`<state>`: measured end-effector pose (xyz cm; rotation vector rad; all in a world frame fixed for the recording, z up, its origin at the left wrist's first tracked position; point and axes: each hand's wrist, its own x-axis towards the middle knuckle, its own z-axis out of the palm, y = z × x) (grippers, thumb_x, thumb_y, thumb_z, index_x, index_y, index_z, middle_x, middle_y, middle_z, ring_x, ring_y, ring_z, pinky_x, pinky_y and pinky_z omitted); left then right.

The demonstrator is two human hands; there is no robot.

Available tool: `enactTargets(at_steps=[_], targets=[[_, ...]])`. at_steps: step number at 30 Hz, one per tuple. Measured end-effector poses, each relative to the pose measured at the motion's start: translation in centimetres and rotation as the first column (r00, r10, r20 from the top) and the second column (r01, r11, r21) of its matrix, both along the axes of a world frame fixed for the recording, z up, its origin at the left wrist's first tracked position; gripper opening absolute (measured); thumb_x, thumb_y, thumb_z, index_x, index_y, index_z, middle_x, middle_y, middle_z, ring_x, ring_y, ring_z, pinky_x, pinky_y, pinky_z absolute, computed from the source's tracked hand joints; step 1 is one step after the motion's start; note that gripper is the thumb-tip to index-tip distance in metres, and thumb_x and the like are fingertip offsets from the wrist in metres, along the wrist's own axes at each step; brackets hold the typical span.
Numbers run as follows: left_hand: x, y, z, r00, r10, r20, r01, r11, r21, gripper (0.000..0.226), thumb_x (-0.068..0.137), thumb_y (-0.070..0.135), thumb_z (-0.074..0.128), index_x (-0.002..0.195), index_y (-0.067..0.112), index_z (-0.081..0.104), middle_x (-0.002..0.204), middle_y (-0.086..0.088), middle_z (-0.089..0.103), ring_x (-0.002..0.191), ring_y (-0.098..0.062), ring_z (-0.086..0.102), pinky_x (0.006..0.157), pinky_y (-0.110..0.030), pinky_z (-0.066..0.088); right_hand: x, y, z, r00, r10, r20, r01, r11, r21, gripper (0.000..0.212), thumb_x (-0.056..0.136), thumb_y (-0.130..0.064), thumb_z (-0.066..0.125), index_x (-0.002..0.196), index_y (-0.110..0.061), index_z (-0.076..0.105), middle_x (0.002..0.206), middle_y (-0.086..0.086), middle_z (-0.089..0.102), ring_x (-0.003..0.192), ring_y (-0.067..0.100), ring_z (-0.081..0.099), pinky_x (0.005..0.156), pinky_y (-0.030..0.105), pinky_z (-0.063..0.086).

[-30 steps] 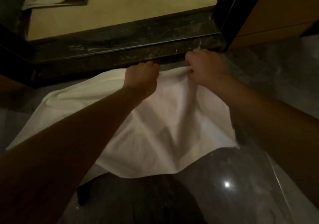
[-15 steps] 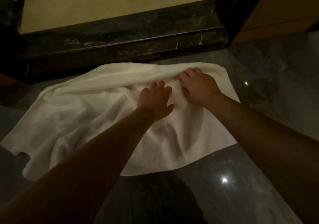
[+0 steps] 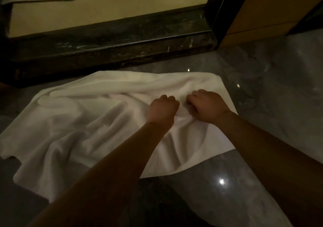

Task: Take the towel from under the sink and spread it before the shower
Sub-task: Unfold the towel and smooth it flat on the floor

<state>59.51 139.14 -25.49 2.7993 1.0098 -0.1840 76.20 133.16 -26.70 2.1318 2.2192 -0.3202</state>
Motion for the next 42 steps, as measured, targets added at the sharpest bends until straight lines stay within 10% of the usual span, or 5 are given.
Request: enactTargets(at_steps=[8,14,19,30,42], targets=[[0.1,-4.5,0.4,0.986,-0.160,-0.050,0.156,0.985,-0.071,0.018,0.082,0.018,0.061,0.099,0.015,0.060,0.102,-0.004,0.057,0.094,-0.025,0.054,0.064,-0.031,0.032,1.1,-3.0,2.1,0.983,0.144,0.118,-0.125,0.981,-0.151,0.014,0.081,-0.031,0.054,0.085,-0.021,0.063,0.085,0.005,0.067,0.077,0.028,0.063,0.061,0.030,0.039],[-0.5,-2.5,1.1,0.991,-0.126,0.050,0.134,0.972,-0.194,0.031,0.087,0.042,0.054,0.109,0.021,0.061,0.110,-0.002,0.058,0.103,-0.023,0.052,0.079,-0.034,0.046,1.7,0.1,3.7,0.982,-0.176,-0.062,0.180,0.981,0.077,0.019,0.082,-0.015,0.056,0.099,-0.015,0.063,0.101,0.011,0.064,0.089,0.031,0.059,0.071,0.034,0.045],[-0.7,1.1,2.1,0.981,0.025,0.191,-0.023,1.000,-0.013,0.021,0.094,0.022,0.045,0.106,0.019,0.062,0.106,-0.004,0.058,0.098,-0.023,0.055,0.073,-0.034,0.046,1.0,2.7,2.5,0.913,-0.380,-0.148,0.369,0.924,-0.096,0.042,0.082,-0.011,0.062,0.123,-0.017,0.054,0.124,0.011,0.057,0.111,0.031,0.054,0.090,0.038,0.045],[-0.7,5.8,1.3,0.987,0.158,-0.040,-0.159,0.986,-0.039,0.043,0.086,0.017,0.062,0.127,0.020,0.050,0.124,-0.005,0.054,0.114,-0.024,0.049,0.093,-0.037,0.042,0.9,3.1,0.9,0.864,-0.471,-0.177,0.435,0.876,-0.209,0.026,0.078,-0.017,0.070,0.103,-0.019,0.063,0.103,0.007,0.064,0.093,0.024,0.060,0.081,0.038,0.050],[-0.7,6.8,-0.3,0.986,0.131,0.102,-0.140,0.986,0.090,0.026,0.087,0.018,0.058,0.113,0.015,0.058,0.112,-0.006,0.053,0.103,-0.023,0.049,0.086,-0.033,0.043,1.0,5.8,-0.2,0.907,-0.417,-0.061,0.407,0.904,-0.131,0.022,0.078,-0.025,0.070,0.095,-0.014,0.062,0.094,0.008,0.062,0.086,0.025,0.058,0.070,0.031,0.041]])
